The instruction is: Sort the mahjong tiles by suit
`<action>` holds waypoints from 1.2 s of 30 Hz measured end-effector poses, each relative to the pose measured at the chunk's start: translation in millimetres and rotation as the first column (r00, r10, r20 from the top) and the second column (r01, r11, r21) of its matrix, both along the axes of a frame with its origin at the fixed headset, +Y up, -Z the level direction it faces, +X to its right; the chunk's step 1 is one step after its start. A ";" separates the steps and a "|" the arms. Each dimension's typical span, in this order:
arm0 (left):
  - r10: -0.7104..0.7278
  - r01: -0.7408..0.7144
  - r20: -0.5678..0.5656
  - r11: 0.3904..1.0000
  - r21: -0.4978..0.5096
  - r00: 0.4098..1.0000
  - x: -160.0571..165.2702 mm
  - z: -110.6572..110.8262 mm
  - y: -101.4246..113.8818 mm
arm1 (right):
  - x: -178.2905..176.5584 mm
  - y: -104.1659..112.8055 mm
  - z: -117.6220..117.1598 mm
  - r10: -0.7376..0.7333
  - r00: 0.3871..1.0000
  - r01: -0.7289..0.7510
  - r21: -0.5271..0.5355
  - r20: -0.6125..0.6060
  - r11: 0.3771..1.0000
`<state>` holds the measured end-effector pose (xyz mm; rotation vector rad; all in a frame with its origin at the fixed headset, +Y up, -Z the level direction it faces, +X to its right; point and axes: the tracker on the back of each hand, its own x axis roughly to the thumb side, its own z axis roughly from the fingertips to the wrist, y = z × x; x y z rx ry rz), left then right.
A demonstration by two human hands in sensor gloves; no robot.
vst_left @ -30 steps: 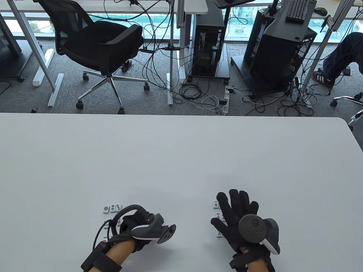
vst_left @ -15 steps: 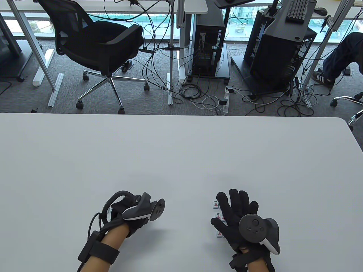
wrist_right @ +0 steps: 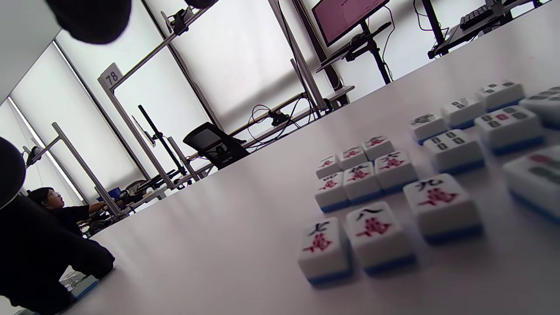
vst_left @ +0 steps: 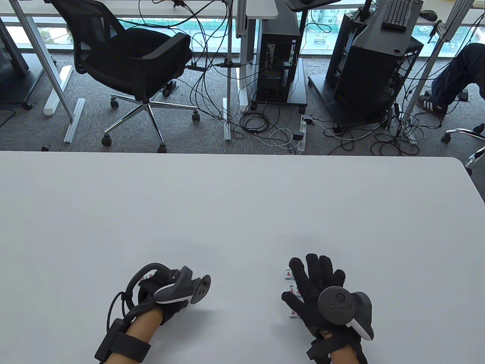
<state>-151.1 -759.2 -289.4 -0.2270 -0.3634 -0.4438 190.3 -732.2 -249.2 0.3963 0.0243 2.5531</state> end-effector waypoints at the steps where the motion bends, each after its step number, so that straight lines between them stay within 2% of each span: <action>1: 0.006 -0.006 -0.002 1.000 0.012 1.000 -1.6 1.2 2.1 | 0.0 0.1 0.0 0.000 1.000 0.000 0.000 0.000 1.000; 7: 0.048 -0.045 -0.020 0.993 0.112 0.999 -19.6 10.4 28.5 | -0.3 -0.3 -0.3 0.003 1.000 -0.003 -0.002 -0.002 1.000; 13: 0.161 -0.132 -0.129 0.969 0.210 0.978 -61.2 16.3 71.5 | 4.3 -0.7 -1.3 -0.004 1.000 0.004 -0.006 0.020 1.000; 15: 0.239 -0.196 -0.124 0.938 0.286 0.963 -77.4 21.6 85.2 | 4.4 -0.6 -1.4 -0.003 1.000 0.003 -0.005 0.023 1.000; 17: 0.380 -0.319 -0.095 0.867 0.383 0.920 -97.2 30.4 98.2 | 4.2 -1.1 -1.6 0.001 1.000 -0.001 -0.007 0.022 1.000; 20: 0.511 -0.429 -0.094 0.796 0.428 0.854 -119.1 41.7 104.8 | 4.7 -1.9 -1.8 0.008 1.000 -0.008 -0.012 0.025 1.000; 23: 0.562 -0.471 -0.100 0.766 0.438 0.821 -134.7 50.6 99.3 | 6.0 -2.2 -2.0 -0.021 1.000 0.021 -0.005 0.016 1.000; 27: 0.587 -0.490 -0.128 0.761 0.426 0.800 -148.2 57.8 79.4 | 6.3 -2.1 -1.8 -0.016 1.000 0.016 0.008 0.019 1.000; 32: 0.606 -0.504 -0.142 0.752 0.426 0.783 -156.1 55.6 50.2 | 6.7 -2.2 -1.3 -0.002 1.000 0.002 0.016 0.024 1.000; 36: 0.611 -0.525 -0.161 0.764 0.375 0.775 -159.2 54.1 39.9 | 7.3 -1.5 -2.2 0.012 0.999 -0.012 0.019 0.037 1.000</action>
